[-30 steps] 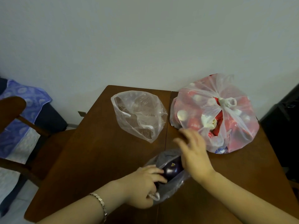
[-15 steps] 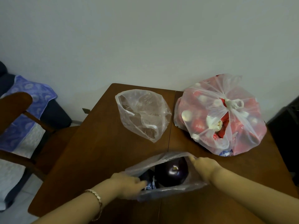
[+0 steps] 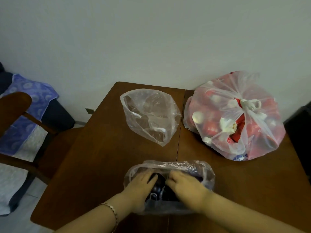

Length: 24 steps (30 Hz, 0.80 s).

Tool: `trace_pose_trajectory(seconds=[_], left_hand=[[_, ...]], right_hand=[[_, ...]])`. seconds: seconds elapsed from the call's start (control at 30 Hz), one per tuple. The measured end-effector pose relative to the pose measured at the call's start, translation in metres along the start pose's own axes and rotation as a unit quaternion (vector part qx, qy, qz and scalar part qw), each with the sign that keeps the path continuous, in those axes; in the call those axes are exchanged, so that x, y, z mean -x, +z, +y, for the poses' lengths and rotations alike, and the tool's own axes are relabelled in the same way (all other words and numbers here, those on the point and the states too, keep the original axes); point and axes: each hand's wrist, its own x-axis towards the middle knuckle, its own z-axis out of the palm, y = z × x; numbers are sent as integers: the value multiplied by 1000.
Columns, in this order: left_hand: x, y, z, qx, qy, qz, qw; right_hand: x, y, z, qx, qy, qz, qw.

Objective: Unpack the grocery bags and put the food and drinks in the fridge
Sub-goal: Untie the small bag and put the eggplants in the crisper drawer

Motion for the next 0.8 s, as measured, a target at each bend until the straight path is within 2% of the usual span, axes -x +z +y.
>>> trace_pose_trajectory(seconds=[0.07, 0.13, 0.27, 0.4, 0.5, 0.57, 0.67, 0.8], left_hand=[[4, 0, 4, 66, 50, 22, 996], [5, -1, 11, 110, 45, 25, 993], [-11, 5, 17, 151, -48, 9, 987], [-26, 11, 24, 190, -86, -8, 978], [-32, 11, 31, 168, -80, -39, 982], [-32, 10, 41, 125, -82, -41, 988], [-38, 22, 43, 30, -108, -34, 993], [-39, 28, 40, -18, -70, 0, 997]], right_hand=[[-7, 10, 1, 89, -27, -52, 994], [-14, 15, 10, 135, 34, -93, 986], [-18, 23, 10, 95, 114, -120, 982], [-18, 32, 10, 69, 132, -115, 982], [-17, 29, 24, 35, 133, -99, 986], [-11, 28, 35, -16, 141, -90, 986], [4, 26, 45, -171, 165, -59, 970], [23, 6, 53, -410, 154, 20, 899]])
